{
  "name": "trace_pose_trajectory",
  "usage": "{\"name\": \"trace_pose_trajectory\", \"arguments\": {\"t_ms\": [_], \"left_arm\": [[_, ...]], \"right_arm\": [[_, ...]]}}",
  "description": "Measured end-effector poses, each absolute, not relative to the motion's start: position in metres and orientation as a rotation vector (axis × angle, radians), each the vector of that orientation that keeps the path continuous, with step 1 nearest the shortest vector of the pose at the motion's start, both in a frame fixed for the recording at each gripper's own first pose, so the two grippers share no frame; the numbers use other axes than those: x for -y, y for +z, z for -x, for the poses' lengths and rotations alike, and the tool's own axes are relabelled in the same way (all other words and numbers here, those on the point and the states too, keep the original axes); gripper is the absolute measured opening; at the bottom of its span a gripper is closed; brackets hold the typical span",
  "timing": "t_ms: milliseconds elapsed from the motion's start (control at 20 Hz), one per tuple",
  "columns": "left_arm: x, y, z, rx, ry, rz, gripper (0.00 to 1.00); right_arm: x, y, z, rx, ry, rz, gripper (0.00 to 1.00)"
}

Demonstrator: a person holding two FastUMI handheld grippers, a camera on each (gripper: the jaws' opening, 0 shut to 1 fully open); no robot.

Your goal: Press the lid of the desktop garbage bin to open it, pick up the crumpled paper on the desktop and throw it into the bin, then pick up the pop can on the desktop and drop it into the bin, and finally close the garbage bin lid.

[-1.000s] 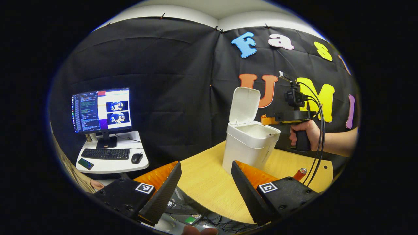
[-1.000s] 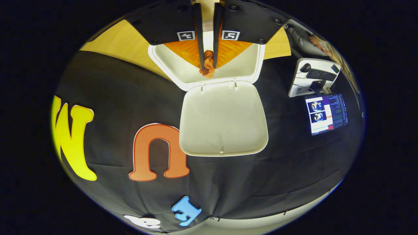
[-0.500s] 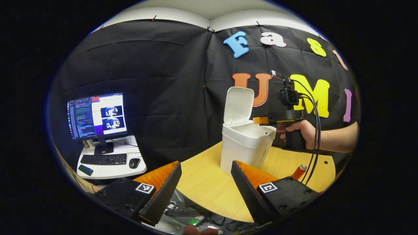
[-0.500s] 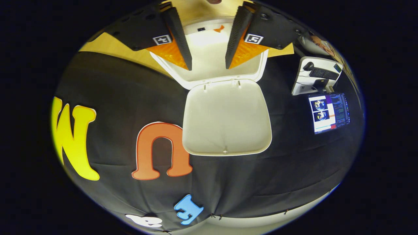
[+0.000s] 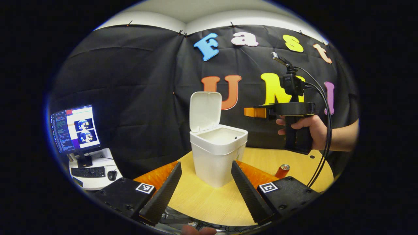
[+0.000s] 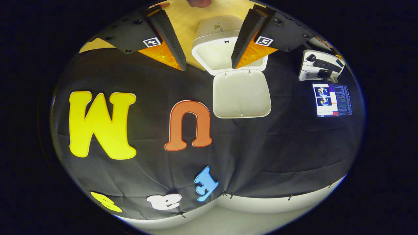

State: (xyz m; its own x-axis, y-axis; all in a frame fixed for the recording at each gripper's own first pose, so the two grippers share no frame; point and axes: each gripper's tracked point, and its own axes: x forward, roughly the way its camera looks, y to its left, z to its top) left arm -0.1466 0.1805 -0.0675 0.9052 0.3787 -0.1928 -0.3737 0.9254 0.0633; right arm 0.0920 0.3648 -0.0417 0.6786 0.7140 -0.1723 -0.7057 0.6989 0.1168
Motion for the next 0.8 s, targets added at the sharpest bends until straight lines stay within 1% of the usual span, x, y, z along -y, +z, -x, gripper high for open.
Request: {"name": "trace_pose_trajectory", "arguments": {"t_ms": [50, 100, 250, 350, 400, 500, 600, 650, 800], "left_arm": [[-0.172, -0.07, 0.139, -0.205, 0.357, -0.027, 1.0], [-0.161, -0.073, 0.131, -0.205, 0.321, -0.029, 1.0], [-0.133, -0.082, 0.105, -0.22, 0.215, -0.038, 1.0], [-0.108, -0.086, 0.091, -0.217, 0.139, -0.036, 1.0], [-0.096, -0.091, 0.083, -0.222, 0.1, -0.037, 1.0], [-0.07, -0.103, 0.073, -0.24, 0.031, -0.058, 1.0], [-0.045, -0.109, 0.066, -0.243, -0.037, -0.067, 1.0], [-0.033, -0.113, 0.061, -0.247, -0.066, -0.064, 1.0], [-0.011, -0.123, 0.047, -0.246, -0.098, -0.077, 1.0]], "right_arm": [[-0.347, -0.036, -0.091, -0.2, 0.77, -0.055, 0.89], [-0.329, -0.028, -0.089, -0.183, 0.749, -0.081, 0.94], [-0.272, -0.024, -0.082, -0.156, 0.672, -0.109, 0.94], [-0.231, -0.032, -0.078, -0.156, 0.613, -0.073, 0.92], [-0.212, -0.036, -0.074, -0.159, 0.589, -0.061, 0.94], [-0.169, -0.043, -0.072, -0.158, 0.516, -0.04, 0.92], [-0.129, -0.055, -0.065, -0.176, 0.442, -0.032, 0.94], [-0.112, -0.061, -0.062, -0.192, 0.407, -0.035, 0.94], [-0.061, -0.078, -0.053, -0.236, 0.304, -0.054, 0.94]]}}
